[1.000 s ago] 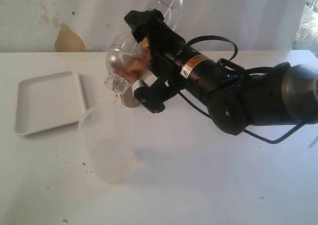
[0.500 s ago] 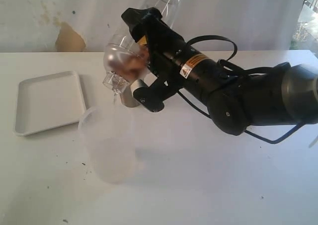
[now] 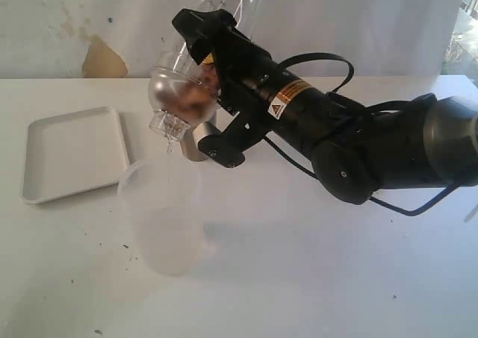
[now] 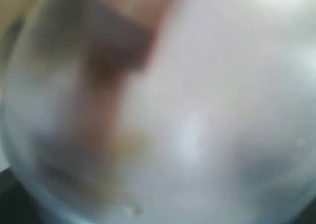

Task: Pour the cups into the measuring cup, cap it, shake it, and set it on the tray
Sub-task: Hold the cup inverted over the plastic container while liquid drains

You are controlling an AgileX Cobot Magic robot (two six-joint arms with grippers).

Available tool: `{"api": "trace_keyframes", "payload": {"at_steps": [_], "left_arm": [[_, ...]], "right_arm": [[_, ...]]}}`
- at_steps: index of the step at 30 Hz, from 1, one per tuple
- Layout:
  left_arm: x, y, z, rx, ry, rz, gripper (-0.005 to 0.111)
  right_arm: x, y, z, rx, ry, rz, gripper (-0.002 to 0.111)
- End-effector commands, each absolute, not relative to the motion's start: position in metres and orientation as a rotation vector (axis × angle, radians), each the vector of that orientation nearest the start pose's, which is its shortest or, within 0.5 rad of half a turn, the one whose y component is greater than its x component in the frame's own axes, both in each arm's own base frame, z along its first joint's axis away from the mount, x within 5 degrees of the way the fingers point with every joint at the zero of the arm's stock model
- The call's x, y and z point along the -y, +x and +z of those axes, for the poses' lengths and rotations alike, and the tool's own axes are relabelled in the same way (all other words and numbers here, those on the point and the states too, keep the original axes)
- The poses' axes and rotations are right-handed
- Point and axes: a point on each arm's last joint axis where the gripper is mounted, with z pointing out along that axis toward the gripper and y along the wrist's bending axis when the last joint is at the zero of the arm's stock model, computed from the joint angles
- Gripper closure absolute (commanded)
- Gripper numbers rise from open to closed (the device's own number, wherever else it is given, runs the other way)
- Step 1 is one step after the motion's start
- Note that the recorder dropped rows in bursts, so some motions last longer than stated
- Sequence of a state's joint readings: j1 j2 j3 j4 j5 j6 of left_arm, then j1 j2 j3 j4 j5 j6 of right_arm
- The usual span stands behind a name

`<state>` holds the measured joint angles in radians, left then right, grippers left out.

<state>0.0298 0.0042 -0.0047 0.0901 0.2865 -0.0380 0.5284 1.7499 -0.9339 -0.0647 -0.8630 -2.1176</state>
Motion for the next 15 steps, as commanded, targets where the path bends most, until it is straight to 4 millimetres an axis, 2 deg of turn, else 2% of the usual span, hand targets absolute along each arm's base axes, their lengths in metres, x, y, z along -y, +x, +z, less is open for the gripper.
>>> {"api": "trace_keyframes", "payload": {"at_steps": [1, 15], "left_arm": [[-0.0038, 0.0547, 0.1879, -1.764, -0.007, 0.073, 0.107], [-0.0038, 0.0547, 0.1879, -1.764, -0.007, 0.073, 0.107]], "right_arm": [[-0.1968, 0.3238, 0.2691, -0.236, -1.471, -1.331, 0.108], [-0.1981, 0.3230, 0.2689, -0.212, -1.476, -1.330, 0.108]]}}
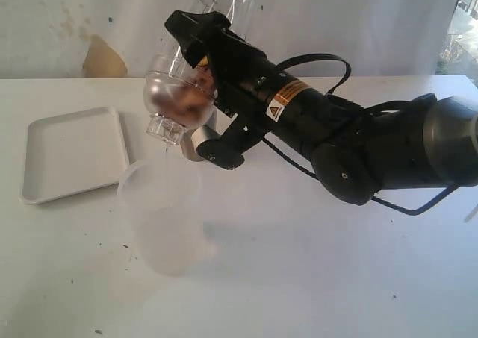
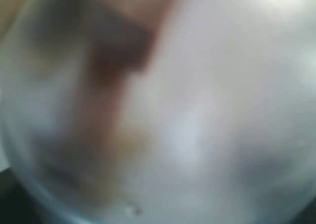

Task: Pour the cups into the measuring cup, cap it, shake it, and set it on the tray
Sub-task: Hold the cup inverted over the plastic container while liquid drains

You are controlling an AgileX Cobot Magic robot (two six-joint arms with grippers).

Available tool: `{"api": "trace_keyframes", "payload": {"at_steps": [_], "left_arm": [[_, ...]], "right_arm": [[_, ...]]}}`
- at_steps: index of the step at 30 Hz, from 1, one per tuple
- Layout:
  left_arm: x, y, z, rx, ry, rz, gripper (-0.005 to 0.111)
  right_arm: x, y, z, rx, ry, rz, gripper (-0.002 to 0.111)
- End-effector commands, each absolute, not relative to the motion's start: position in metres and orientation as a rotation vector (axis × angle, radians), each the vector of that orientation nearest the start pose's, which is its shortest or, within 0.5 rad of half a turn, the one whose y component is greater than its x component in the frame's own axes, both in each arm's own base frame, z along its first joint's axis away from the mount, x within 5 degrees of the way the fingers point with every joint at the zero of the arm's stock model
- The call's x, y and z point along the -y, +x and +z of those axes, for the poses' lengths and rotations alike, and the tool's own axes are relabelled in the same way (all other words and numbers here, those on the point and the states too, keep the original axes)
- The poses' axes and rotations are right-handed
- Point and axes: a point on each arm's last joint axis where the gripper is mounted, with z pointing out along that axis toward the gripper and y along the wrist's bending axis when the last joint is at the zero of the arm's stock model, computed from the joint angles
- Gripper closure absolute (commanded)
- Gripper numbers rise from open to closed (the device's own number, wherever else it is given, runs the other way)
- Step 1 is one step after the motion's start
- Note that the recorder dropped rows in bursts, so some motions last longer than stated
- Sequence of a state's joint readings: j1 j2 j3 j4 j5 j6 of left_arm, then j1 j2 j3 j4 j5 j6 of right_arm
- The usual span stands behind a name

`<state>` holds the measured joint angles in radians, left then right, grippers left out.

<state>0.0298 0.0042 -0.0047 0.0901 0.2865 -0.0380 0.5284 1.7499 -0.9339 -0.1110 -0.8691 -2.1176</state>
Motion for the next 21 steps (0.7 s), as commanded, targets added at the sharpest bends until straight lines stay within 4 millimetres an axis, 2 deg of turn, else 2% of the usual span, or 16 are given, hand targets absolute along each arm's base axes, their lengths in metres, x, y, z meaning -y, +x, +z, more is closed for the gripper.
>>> {"api": "trace_keyframes", "payload": {"at_steps": [1, 21], "left_arm": [[-0.0038, 0.0547, 0.1879, -1.764, -0.007, 0.073, 0.107], [-0.0038, 0.0547, 0.1879, -1.764, -0.007, 0.073, 0.107]], "right_arm": [[-0.1986, 0.3226, 0.2689, -0.201, -1.478, -1.329, 0.108], [-0.1988, 0.3204, 0.2607, -0.188, -1.536, -1.308, 0.108]]}}
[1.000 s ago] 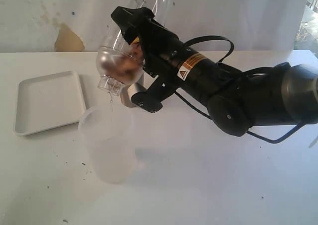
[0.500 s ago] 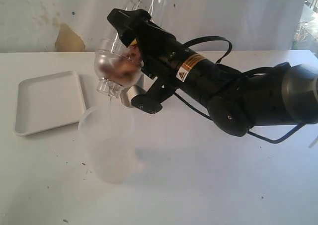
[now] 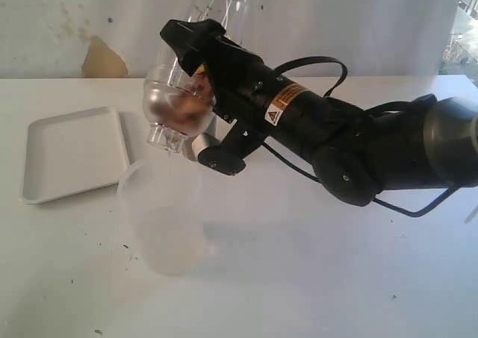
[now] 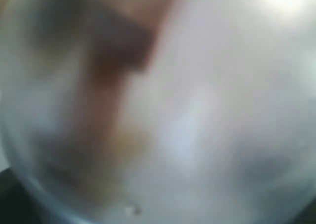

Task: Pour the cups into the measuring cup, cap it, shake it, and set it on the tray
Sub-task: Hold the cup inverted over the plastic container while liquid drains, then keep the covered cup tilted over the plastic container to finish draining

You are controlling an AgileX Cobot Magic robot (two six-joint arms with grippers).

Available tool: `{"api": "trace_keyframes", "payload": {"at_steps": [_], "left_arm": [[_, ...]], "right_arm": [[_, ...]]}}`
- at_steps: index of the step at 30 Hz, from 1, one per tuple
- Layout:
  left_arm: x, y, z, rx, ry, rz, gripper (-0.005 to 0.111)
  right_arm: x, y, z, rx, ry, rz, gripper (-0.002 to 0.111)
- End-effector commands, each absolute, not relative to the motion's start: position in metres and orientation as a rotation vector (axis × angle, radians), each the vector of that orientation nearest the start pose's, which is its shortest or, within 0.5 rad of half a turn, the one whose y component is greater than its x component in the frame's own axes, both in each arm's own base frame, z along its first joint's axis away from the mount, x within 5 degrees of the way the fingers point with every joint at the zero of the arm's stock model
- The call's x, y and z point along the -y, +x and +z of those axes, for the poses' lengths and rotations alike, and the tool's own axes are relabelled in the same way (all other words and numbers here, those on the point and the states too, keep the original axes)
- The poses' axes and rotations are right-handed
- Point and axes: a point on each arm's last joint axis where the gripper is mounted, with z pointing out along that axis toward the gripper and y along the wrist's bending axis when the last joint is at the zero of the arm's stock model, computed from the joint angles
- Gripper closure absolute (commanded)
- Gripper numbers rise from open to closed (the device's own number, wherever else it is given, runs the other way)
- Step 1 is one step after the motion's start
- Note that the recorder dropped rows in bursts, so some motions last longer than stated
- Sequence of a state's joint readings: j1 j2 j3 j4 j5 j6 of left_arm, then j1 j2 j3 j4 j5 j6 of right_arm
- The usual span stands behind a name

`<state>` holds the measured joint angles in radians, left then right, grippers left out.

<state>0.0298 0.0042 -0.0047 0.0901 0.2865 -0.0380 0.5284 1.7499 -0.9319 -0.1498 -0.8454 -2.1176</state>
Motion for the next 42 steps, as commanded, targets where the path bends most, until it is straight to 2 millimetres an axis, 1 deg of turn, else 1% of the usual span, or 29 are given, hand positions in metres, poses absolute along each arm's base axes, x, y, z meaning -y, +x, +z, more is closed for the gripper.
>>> {"api": "trace_keyframes", "payload": {"at_steps": [1, 10, 16, 20, 22, 26, 30, 34, 38, 42], "left_arm": [[-0.004, 0.055, 0.188, -1.764, -0.007, 0.073, 0.107], [-0.004, 0.055, 0.188, -1.764, -0.007, 0.073, 0.107], [-0.004, 0.055, 0.188, -1.764, -0.007, 0.073, 0.107], [-0.004, 0.055, 0.188, -1.764, -0.007, 0.073, 0.107], [-0.004, 0.055, 0.188, -1.764, -0.007, 0.073, 0.107], [-0.004, 0.055, 0.188, -1.764, -0.007, 0.073, 0.107], [-0.004, 0.055, 0.188, -1.764, -0.007, 0.073, 0.107], [-0.004, 0.055, 0.188, -1.764, -0.007, 0.073, 0.107], [-0.004, 0.055, 0.188, -1.764, -0.007, 0.073, 0.107], [-0.004, 0.055, 0.188, -1.764, -0.007, 0.073, 0.107]], "right_arm": [[-0.199, 0.320, 0.261, -0.183, -1.528, -1.311, 0.108], [-0.200, 0.319, 0.263, -0.161, -1.516, -1.315, 0.108], [-0.199, 0.318, 0.253, -0.178, -1.589, -1.287, 0.108], [-0.198, 0.317, 0.257, -0.175, -1.533, -1.302, 0.108], [-0.196, 0.318, 0.260, -0.205, -1.496, -1.312, 0.108], [-0.197, 0.318, 0.253, -0.211, -1.570, -1.289, 0.108], [-0.196, 0.317, 0.261, -0.214, -1.466, -1.315, 0.108], [-0.197, 0.318, 0.255, -0.216, -1.540, -1.287, 0.108], [-0.195, 0.318, 0.257, -0.248, -1.505, -1.277, 0.108], [-0.196, 0.318, 0.254, -0.235, -1.544, -1.274, 0.108]]}}
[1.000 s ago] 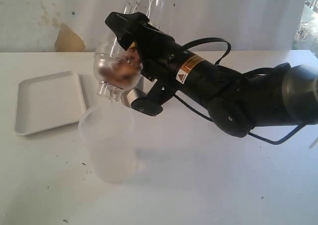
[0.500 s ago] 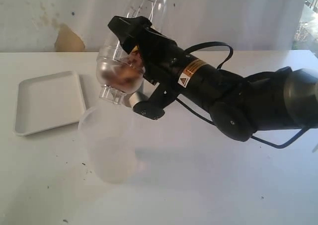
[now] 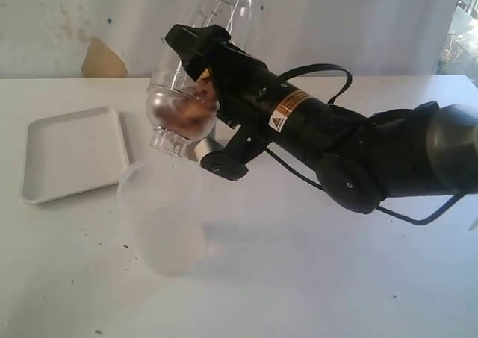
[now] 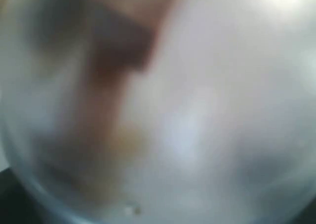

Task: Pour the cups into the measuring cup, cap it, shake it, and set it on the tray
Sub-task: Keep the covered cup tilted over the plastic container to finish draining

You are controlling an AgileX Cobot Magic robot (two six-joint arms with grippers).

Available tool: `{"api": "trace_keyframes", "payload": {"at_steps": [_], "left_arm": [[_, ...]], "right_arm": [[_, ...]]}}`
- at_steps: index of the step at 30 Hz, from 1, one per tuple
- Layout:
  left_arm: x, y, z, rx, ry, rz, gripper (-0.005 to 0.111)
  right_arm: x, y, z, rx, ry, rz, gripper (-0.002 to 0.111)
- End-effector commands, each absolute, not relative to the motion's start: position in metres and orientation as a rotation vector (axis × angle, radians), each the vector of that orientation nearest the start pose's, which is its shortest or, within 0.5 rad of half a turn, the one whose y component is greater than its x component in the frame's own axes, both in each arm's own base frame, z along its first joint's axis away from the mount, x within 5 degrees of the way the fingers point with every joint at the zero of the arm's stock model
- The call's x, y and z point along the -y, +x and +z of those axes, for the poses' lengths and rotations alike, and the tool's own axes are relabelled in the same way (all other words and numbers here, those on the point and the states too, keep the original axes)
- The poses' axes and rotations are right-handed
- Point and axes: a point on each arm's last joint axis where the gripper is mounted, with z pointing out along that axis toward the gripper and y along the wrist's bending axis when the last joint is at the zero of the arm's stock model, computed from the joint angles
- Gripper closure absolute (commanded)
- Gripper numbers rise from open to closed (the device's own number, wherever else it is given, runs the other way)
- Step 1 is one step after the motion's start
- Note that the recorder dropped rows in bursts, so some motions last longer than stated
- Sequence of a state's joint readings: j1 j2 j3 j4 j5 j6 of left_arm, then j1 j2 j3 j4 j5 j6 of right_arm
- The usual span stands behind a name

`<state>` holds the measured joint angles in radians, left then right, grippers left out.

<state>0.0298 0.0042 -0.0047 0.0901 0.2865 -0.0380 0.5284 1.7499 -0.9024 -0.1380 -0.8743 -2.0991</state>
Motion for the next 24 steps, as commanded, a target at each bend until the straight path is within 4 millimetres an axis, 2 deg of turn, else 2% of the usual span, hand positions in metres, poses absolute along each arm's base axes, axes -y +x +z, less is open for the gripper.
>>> {"api": "trace_keyframes", "payload": {"at_steps": [1, 11, 14, 24], "left_arm": [[-0.0038, 0.0547, 0.1879, -1.764, -0.007, 0.073, 0.107], [-0.0038, 0.0547, 0.1879, -1.764, -0.007, 0.073, 0.107], [-0.0038, 0.0547, 0.1879, -1.764, -0.007, 0.073, 0.107], [-0.0038, 0.0547, 0.1879, -1.764, -0.007, 0.073, 0.107]], "right_arm": [[-0.1960, 0.3181, 0.2553, -0.235, -1.529, -1.279, 0.108], [-0.1941, 0.3183, 0.2567, -0.313, -1.477, -1.230, 0.108], [-0.1936, 0.3170, 0.2496, -0.299, -1.539, -1.234, 0.108], [-0.1913, 0.3173, 0.2508, -0.332, -1.506, -1.242, 0.108]]}}
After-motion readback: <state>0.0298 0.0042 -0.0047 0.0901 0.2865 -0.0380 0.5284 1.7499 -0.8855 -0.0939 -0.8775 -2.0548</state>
